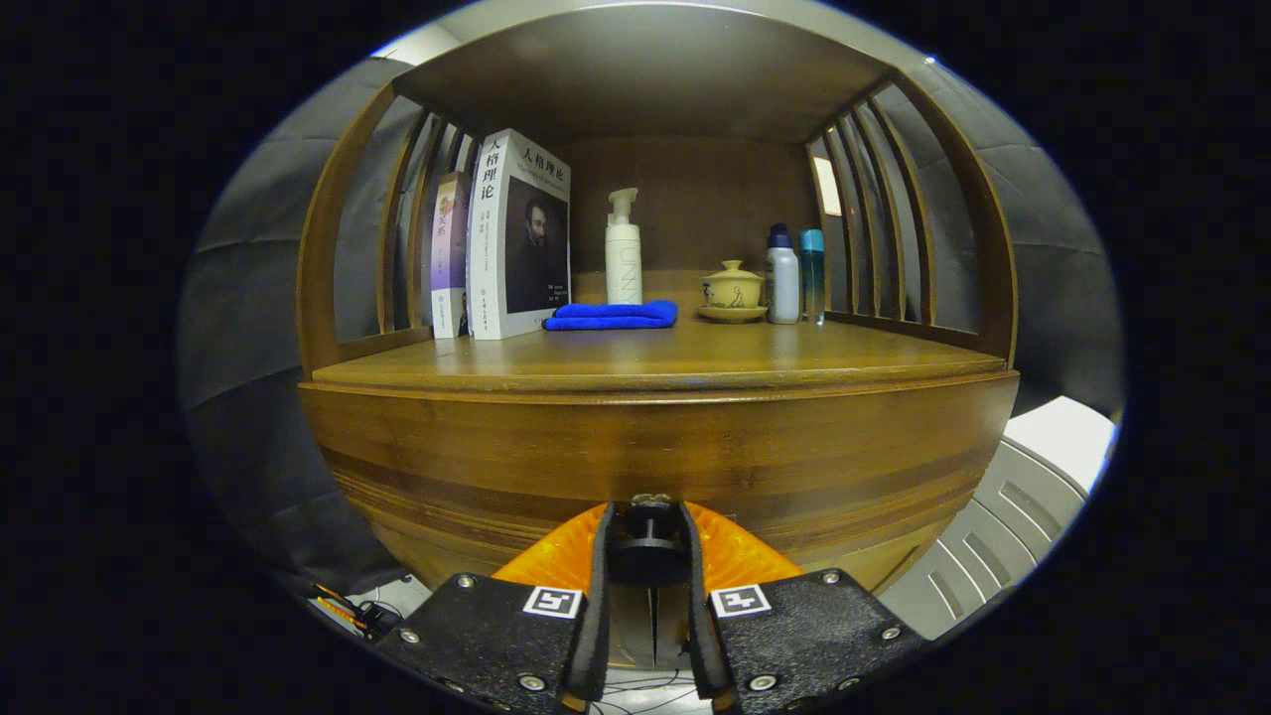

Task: Pull open the drawer, take out the items inside it, and place them on the countertop above the cabinet.

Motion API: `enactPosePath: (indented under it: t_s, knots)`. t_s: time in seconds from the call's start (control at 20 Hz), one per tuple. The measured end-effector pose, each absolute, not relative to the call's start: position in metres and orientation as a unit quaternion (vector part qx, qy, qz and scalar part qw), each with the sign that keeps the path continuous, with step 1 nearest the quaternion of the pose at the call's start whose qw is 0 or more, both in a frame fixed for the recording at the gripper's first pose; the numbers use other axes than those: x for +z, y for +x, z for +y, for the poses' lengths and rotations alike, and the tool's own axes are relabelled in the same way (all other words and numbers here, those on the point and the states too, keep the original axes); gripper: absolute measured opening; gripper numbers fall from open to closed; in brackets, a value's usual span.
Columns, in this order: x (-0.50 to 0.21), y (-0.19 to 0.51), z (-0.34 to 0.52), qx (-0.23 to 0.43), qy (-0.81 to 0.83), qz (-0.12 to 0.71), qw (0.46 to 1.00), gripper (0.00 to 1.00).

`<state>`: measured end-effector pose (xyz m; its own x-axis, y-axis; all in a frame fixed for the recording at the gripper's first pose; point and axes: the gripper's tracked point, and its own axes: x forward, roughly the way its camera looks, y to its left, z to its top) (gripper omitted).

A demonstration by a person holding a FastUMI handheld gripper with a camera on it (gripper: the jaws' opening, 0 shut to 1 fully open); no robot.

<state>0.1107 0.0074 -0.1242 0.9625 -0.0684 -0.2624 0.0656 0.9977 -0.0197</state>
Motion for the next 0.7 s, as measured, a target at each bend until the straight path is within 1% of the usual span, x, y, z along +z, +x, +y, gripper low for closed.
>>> enactPosePath:
  t_s: [0.25,0.7]
  knots:
    - [-0.121,0.088,0.009,-0.023,-0.014,0.13,0.991,0.33]
    - [-0.115,0.024,0.016,-0.015,-0.025,0.128,0.991,0.33]
